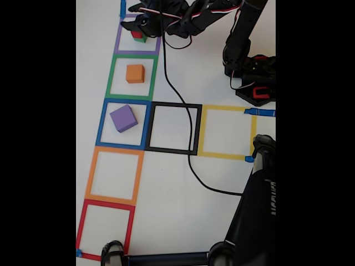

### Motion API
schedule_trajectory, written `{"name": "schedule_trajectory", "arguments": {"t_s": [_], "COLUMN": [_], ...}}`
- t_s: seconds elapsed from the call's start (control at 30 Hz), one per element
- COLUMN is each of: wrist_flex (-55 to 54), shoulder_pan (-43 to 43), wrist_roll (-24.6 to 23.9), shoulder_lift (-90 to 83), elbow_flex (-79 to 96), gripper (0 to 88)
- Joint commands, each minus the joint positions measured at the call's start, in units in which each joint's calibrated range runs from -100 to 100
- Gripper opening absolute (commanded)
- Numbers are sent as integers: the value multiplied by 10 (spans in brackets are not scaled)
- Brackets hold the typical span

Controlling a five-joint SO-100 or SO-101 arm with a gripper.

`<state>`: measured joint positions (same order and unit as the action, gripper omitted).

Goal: Tower of hanoi

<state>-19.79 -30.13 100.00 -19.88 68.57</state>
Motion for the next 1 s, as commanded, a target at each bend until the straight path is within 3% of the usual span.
{"name": "schedule_trajectory", "arguments": {"t_s": [0.0,0.27,0.63,0.8,0.97], "wrist_flex": [191,589,979,1087,1120], "shoulder_pan": [21,77,151,184,199], "wrist_roll": [0,0,0,0,0], "shoulder_lift": [-137,-251,-265,-250,-253], "elbow_flex": [-59,-234,-557,-685,-706], "gripper": [9,9,8,8,8]}}
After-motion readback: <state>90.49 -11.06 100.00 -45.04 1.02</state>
